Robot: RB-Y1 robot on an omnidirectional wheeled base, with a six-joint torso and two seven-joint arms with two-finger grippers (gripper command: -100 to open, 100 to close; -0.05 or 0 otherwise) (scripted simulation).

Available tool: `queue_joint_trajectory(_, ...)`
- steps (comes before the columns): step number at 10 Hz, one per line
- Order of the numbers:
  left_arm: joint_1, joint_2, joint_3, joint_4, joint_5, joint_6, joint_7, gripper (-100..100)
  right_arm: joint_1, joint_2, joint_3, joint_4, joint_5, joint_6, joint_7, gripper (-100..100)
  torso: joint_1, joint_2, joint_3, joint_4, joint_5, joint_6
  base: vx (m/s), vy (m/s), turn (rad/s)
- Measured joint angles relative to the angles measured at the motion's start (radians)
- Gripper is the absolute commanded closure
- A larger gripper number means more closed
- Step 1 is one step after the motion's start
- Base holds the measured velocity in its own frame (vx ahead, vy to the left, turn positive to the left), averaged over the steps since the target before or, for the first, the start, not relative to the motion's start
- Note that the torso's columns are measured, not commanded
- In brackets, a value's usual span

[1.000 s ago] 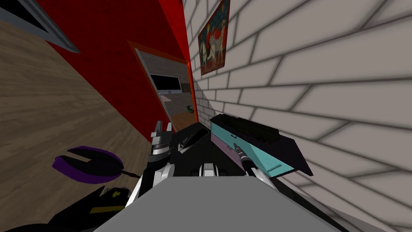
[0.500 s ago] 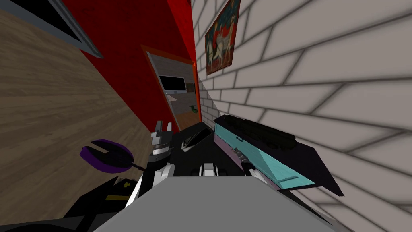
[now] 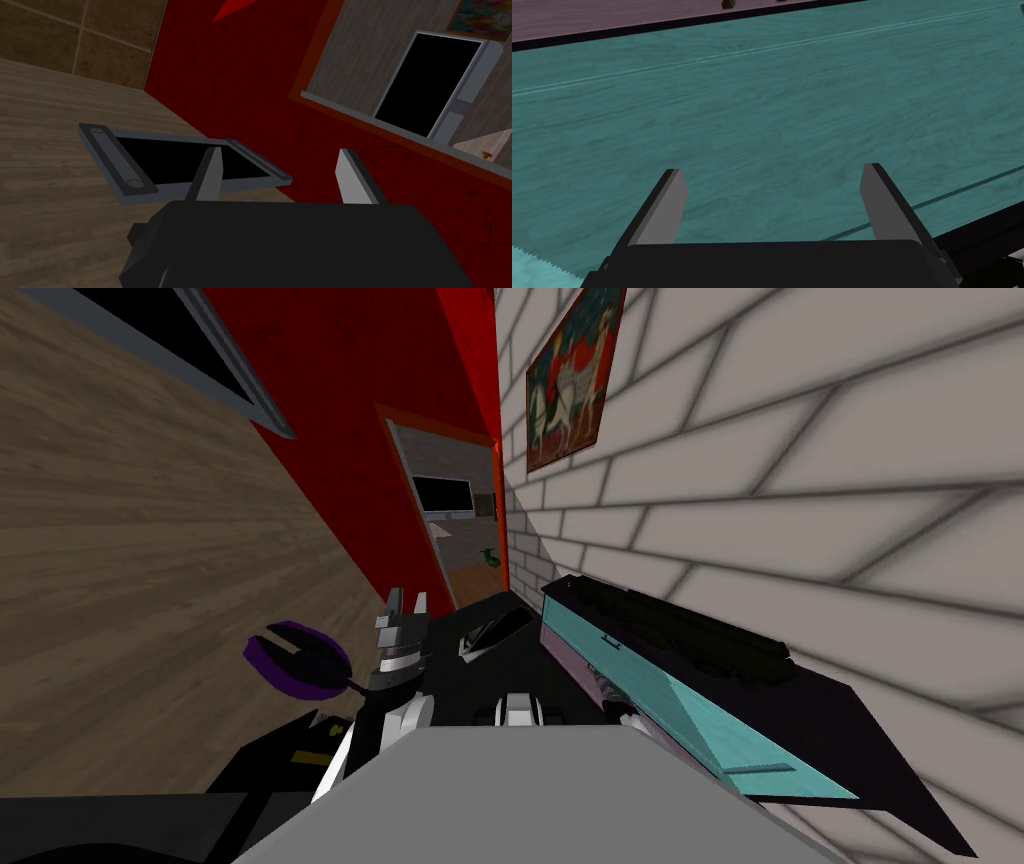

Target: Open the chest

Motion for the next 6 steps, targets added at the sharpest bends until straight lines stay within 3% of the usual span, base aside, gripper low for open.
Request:
queue_joint_trajectory(1,0.000,0.000,0.000,0.000,0.000,0.000,0.000,0,-0.003,0.012,-0.001,0.032,0.040,0.024,-0.005,-100,0.001,0.000,0.000,0.000,0.000,0.001,0.013,0.013,0.018)
queue_joint_trajectory(4,0.000,0.000,0.000,0.000,0.000,0.000,0.000,0,-0.018,-0.009,0.014,0.085,0.063,0.100,0.009,-100,0.001,0.000,0.000,0.000,0.000,0.001,0.034,0.028,0.200)
queue_joint_trajectory(6,0.000,0.000,0.000,0.000,0.000,0.000,0.000,0,-0.023,-0.018,0.019,0.139,0.109,0.148,0.005,-100,0.000,0.000,0.000,0.000,0.000,0.001,0.029,0.018,0.044)
